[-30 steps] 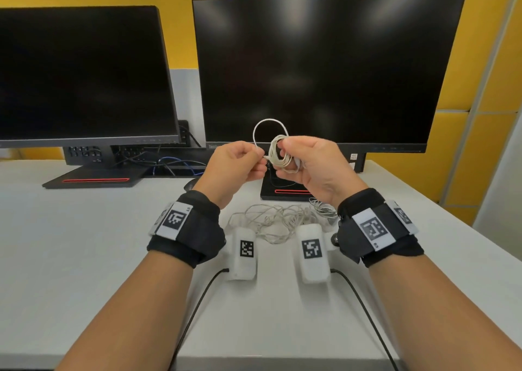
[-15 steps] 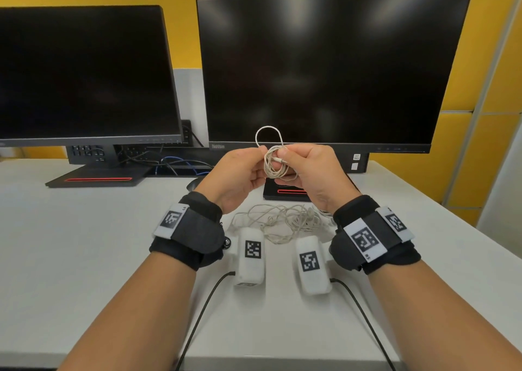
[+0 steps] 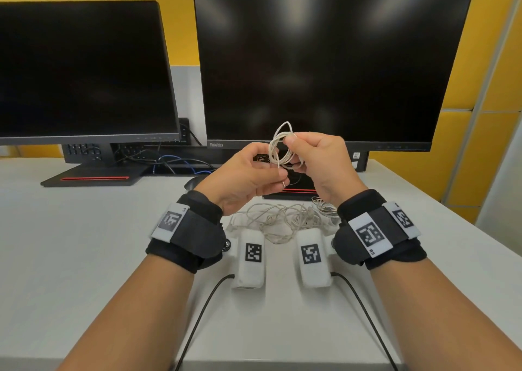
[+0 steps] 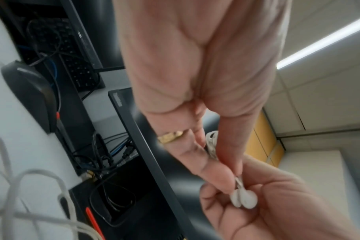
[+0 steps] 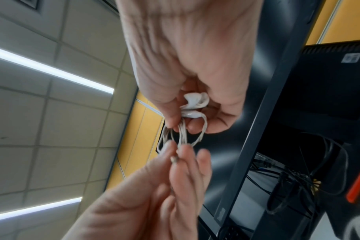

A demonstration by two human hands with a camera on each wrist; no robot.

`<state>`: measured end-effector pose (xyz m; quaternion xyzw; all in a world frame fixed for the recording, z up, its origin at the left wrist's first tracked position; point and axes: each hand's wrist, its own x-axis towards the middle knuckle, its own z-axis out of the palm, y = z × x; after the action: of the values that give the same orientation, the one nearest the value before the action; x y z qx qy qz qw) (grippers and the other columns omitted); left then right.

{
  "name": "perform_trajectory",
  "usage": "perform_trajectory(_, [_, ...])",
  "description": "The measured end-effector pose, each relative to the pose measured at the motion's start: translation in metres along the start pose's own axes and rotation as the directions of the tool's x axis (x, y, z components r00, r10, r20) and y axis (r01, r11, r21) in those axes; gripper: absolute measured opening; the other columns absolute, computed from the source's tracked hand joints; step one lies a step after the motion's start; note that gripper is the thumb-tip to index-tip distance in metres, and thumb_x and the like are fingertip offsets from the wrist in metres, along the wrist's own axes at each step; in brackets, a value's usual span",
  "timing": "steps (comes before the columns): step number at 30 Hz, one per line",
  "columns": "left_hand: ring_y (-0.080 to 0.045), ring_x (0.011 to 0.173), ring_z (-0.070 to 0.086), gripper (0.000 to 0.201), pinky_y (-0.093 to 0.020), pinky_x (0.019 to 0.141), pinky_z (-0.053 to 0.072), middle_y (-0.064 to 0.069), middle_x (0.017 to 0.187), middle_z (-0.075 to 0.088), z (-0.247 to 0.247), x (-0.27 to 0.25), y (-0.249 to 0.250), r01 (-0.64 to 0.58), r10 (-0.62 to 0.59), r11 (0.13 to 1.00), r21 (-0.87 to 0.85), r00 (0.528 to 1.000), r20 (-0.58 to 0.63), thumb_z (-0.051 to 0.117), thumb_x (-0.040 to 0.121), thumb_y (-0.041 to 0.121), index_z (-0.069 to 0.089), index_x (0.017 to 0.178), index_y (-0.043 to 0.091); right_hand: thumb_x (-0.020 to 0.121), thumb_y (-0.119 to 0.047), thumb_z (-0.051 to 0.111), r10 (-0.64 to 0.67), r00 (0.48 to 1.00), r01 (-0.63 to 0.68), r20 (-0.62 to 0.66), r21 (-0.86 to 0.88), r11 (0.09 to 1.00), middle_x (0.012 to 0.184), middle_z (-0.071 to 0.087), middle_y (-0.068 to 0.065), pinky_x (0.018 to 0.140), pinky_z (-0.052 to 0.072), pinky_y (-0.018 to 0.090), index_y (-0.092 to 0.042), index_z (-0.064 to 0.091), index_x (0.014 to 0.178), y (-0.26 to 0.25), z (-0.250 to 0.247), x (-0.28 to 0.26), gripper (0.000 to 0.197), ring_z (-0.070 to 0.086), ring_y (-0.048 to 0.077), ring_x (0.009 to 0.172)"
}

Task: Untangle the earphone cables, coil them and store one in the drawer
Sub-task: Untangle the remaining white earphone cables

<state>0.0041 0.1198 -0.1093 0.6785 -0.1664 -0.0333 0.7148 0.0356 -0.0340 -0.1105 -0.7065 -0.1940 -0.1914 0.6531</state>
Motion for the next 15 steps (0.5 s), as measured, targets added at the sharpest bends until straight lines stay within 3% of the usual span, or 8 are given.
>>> perform_trajectory(2, [-0.016, 0.076, 0.069, 0.037, -0.023, 0.067, 0.057, -0.007, 0.084, 0.068, -0.001, 0.0, 0.001, 0.02, -0.02, 0.996, 0.083, 1.0, 0.001, 0.065, 0.085, -0.005, 0.053, 0.116, 0.014, 0.096, -0.02, 0.06, -0.022, 0.999, 0.023, -0.036, 0.019, 1.0, 0.073, 0.069, -0.002, 0.072, 0.057, 0.027, -0.02, 0.075, 0.098, -0.002, -0.003, 0.002, 0.015, 0.063, 0.008, 0.073])
perform_trajectory(5, [-0.014, 0.075, 0.068, 0.021, -0.025, 0.067, 0.055, -0.004, 0.08, 0.069, -0.007, -0.004, 0.006, 0.034, -0.042, 0.951, 0.308, 0.999, 0.019, 0.068, 0.084, -0.001, 0.063, 0.098, 0.013, 0.098, -0.019, 0.058, -0.059, 0.995, 0.065, -0.076, 0.081, 0.995, 0.085, 0.072, 0.009, 0.081, 0.06, 0.035, -0.017, 0.074, 0.101, -0.005, -0.008, 0.004, 0.016, 0.066, 0.014, 0.081])
perform_trajectory(7, [-0.011, 0.075, 0.065, 0.012, -0.025, 0.069, 0.052, -0.002, 0.079, 0.069, -0.013, -0.005, 0.009, 0.007, 0.015, 0.926, 0.377, 0.998, -0.054, 0.069, 0.084, 0.003, 0.066, 0.087, 0.014, 0.099, -0.017, 0.056, -0.045, 0.994, 0.06, -0.103, 0.139, 0.989, 0.083, 0.07, 0.008, 0.079, 0.059, 0.031, -0.016, 0.072, 0.1, -0.008, -0.011, 0.004, 0.016, 0.067, 0.013, 0.08])
perform_trajectory(10, [-0.013, 0.076, 0.062, 0.008, -0.024, 0.071, 0.054, -0.004, 0.08, 0.067, -0.02, -0.001, 0.01, -0.095, 0.163, 0.965, 0.246, 0.949, -0.271, 0.067, 0.087, 0.004, 0.068, 0.084, 0.012, 0.1, -0.014, 0.053, 0.021, 1.0, -0.015, -0.02, 0.286, 0.958, 0.091, 0.065, 0.016, 0.073, 0.058, 0.026, -0.015, 0.069, 0.1, -0.014, -0.013, 0.001, 0.016, 0.068, 0.013, 0.079])
perform_trajectory(12, [-0.014, 0.081, 0.065, 0.007, -0.021, 0.073, 0.056, -0.007, 0.085, 0.068, -0.022, 0.001, 0.008, -0.169, 0.21, 0.976, 0.136, 0.892, -0.401, 0.064, 0.089, 0.004, 0.068, 0.088, 0.01, 0.1, -0.012, 0.052, 0.05, 0.994, -0.082, 0.101, 0.338, 0.938, 0.089, 0.068, 0.012, 0.071, 0.057, 0.026, -0.013, 0.069, 0.101, -0.017, -0.012, -0.002, 0.017, 0.068, 0.012, 0.077])
perform_trajectory(15, [-0.014, 0.084, 0.068, 0.008, -0.019, 0.075, 0.056, -0.01, 0.093, 0.069, -0.021, 0.003, 0.006, -0.231, 0.217, 0.973, 0.027, 0.861, -0.46, 0.061, 0.091, 0.003, 0.067, 0.092, 0.008, 0.1, -0.012, 0.051, 0.078, 0.962, -0.157, 0.263, 0.295, 0.942, 0.087, 0.071, 0.006, 0.068, 0.056, 0.025, -0.009, 0.069, 0.103, -0.02, -0.009, -0.006, 0.018, 0.067, 0.013, 0.075])
